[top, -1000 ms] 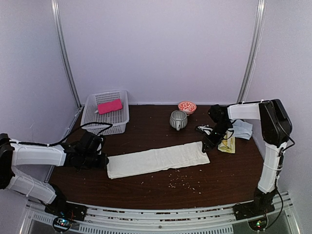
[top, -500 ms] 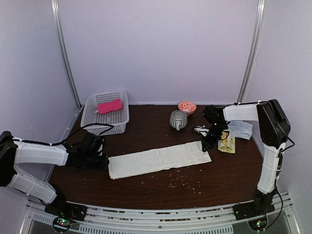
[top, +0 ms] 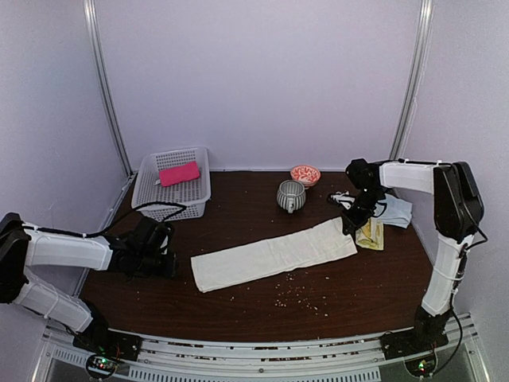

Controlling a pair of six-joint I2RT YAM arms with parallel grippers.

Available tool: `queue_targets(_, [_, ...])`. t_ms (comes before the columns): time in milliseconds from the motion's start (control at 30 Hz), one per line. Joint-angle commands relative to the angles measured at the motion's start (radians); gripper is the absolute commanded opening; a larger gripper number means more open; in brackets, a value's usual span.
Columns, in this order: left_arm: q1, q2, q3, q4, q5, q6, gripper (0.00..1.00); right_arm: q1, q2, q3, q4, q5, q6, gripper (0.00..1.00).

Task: Roll the towels
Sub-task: Pick up the towel from the center of the board, then fold the towel at the center of the board.

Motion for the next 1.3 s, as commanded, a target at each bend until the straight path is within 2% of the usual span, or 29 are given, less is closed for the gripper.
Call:
queue_targets(0, [0.004,0.015,-0.008,0.05,0.008,0.015,0.22,-0.018,-0.074,0.095,-0.097,-0.052,-0.036,0.0])
queue_targets(133, [0.004,0.027,-0.005,0.054,0.015,0.015,0.22,0.011,-0.077,0.137,-0.18,-0.258,-0.058,0.0])
queue_targets(300, [0.005,0.036,-0.001,0.053,0.023,0.012,0.22,0.107,-0.051,0.178,-0.251,-0.428,-0.051,0.0])
queue_targets(533, [0.005,0.056,0.002,0.06,0.038,-0.002,0.22,0.22,0.111,0.37,-0.393,-0.641,-0.052,0.0])
queue_targets(867, [-0.003,0.084,-0.041,0.162,0.145,-0.028,0.23,0.345,0.293,0.566,-0.276,-0.702,0.113,0.0])
queue_targets(1033, [-0.008,0.09,-0.045,0.192,0.183,-0.028,0.22,0.385,0.325,0.592,-0.107,-0.73,0.294,0.0])
queue_targets(1267, [-0.01,0.115,-0.047,0.223,0.212,-0.037,0.22,0.454,0.405,0.678,-0.04,-0.747,0.387,0.0])
